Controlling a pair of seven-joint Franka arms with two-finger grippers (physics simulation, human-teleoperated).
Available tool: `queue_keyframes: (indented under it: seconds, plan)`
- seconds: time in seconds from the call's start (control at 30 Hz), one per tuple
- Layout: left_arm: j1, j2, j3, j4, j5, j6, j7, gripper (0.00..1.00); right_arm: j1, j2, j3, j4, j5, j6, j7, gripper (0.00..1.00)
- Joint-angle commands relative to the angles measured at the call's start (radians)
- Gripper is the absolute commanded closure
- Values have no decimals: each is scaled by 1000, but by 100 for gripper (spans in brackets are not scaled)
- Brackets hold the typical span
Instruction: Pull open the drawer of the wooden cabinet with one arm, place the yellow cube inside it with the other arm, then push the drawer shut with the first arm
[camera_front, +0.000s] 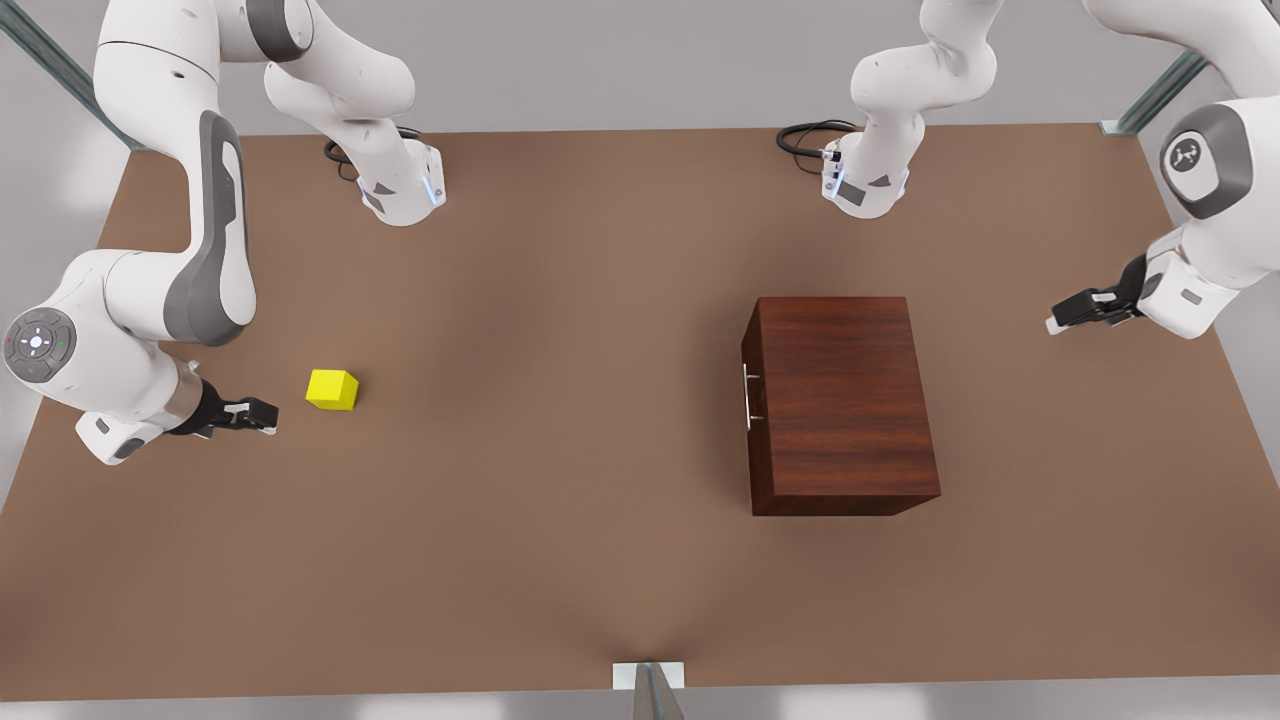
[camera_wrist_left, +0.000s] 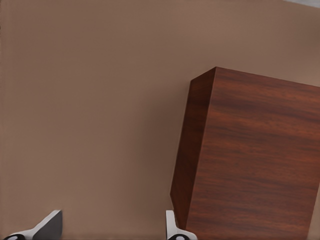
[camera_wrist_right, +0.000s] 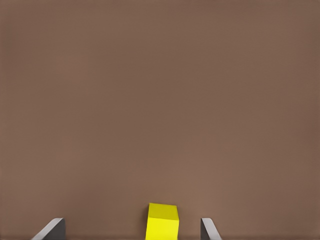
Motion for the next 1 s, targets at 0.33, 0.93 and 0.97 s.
queue_keyframes:
  seconds: [0.33,0.93,0.97]
  plan:
    - [-637,188,-38,155,179,0,-421,0,2,28,-6,-3,102,16,1056,0]
    - [-903,518,-32,242,357,159,-1014,0,-43,-197,-9,-720,113,665,1285,0]
    - [-900,529,-31,244,375,179,-1015,0,-54,-196,-11,-736,113,687,1297,0]
